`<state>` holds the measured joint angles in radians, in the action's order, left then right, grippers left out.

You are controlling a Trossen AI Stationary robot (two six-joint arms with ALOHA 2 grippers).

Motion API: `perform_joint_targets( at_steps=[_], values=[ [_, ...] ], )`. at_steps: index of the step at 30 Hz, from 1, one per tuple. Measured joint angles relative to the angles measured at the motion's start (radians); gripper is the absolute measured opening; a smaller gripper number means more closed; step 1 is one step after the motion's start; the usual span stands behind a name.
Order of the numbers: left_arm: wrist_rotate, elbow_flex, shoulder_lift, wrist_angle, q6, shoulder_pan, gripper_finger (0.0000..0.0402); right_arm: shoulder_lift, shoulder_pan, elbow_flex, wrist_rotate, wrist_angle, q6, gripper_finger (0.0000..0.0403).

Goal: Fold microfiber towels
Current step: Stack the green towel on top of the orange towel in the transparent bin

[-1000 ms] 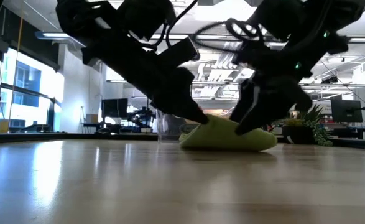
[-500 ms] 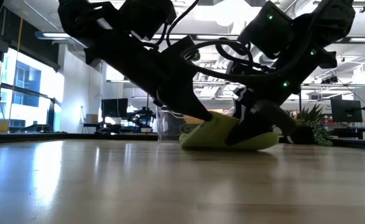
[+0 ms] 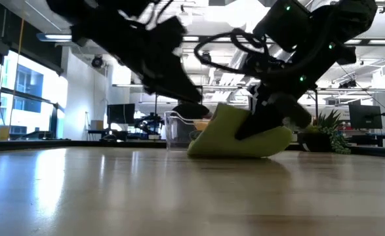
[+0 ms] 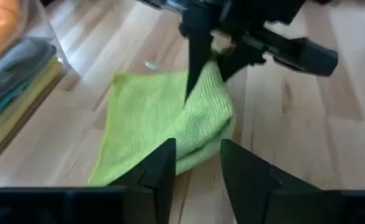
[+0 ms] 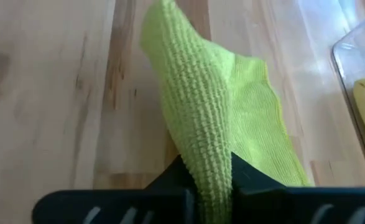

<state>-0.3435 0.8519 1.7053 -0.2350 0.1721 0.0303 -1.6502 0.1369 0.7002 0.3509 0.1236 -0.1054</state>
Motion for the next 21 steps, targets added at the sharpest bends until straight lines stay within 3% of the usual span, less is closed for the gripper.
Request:
perform_joint_targets(
  at_steps=[5, 11, 21],
  values=[
    [0.019, -0.171, -0.143, -0.073, 0.076, -0.006, 0.0136, 0.066, -0.009, 0.036, -0.03, -0.111, 0.037, 0.0003],
    [0.008, -0.373, -0.304, -0.194, 0.132, -0.006, 0.0131, 0.088, -0.056, 0.248, -0.098, -0.424, 0.061, 0.0002],
    [-0.035, -0.486, -0.412, -0.244, 0.125, -0.012, 0.0124, 0.083, -0.25, 0.647, -0.116, -0.801, -0.057, 0.0001]
  ],
)
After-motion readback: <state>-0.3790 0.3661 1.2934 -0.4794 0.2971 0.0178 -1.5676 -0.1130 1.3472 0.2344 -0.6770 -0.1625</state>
